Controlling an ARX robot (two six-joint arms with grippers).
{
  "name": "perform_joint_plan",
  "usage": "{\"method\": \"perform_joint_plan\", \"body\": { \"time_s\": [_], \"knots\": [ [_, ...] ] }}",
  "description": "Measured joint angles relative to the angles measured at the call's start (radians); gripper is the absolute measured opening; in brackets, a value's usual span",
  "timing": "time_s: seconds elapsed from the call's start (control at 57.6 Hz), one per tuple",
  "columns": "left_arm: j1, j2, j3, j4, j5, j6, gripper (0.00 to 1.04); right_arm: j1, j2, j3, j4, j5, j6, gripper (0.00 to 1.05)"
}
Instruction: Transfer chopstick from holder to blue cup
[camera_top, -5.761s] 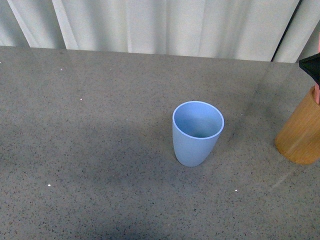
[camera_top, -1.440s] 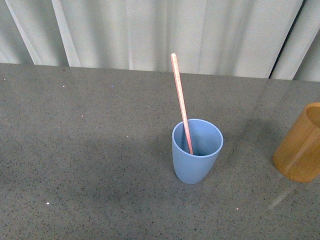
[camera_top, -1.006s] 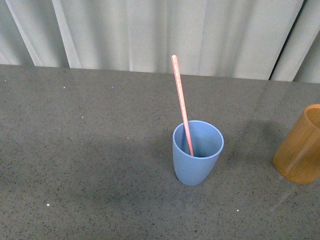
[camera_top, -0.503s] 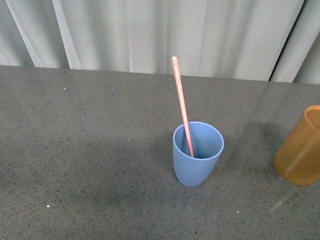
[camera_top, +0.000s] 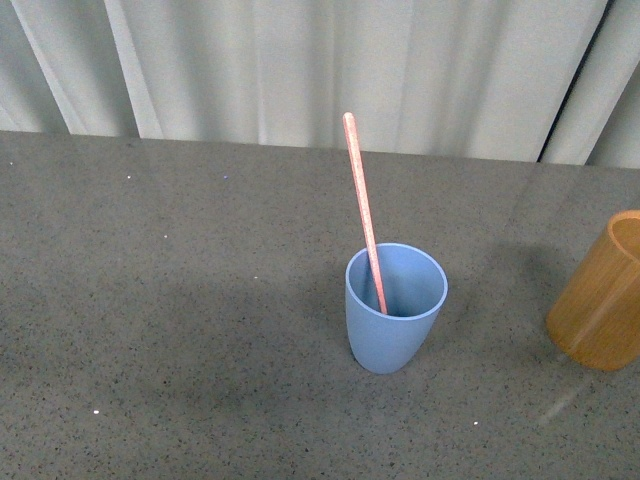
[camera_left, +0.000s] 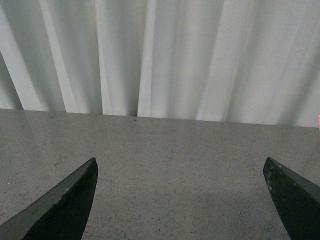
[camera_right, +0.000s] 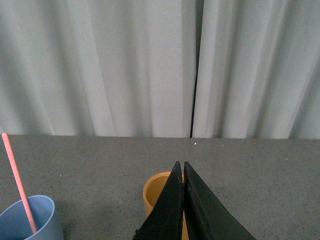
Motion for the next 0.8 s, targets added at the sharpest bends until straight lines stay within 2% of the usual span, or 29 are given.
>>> {"method": "perform_joint_plan", "body": {
  "time_s": [0.139,0.226,0.503,0.798],
  "knots": [
    [0.0,0.0,0.0,0.0,0.0,0.0,0.98,0.0,-0.038,0.0,-0.038,0.0,0.0,0.01],
    [0.0,0.0,0.0,0.0,0.0,0.0,0.98,0.0,-0.176,0.001,-0.206,0.001,0.0,0.01],
    [0.0,-0.001,0.0,0.0,0.0,0.0,0.98,0.0,-0.207,0.001,-0.213,0.0,0.0,0.02],
    [0.0,-0.001,0.0,0.0,0.0,0.0,0.98,0.0,-0.207,0.001,-0.213,0.0,0.0,0.53]
  ]
}}
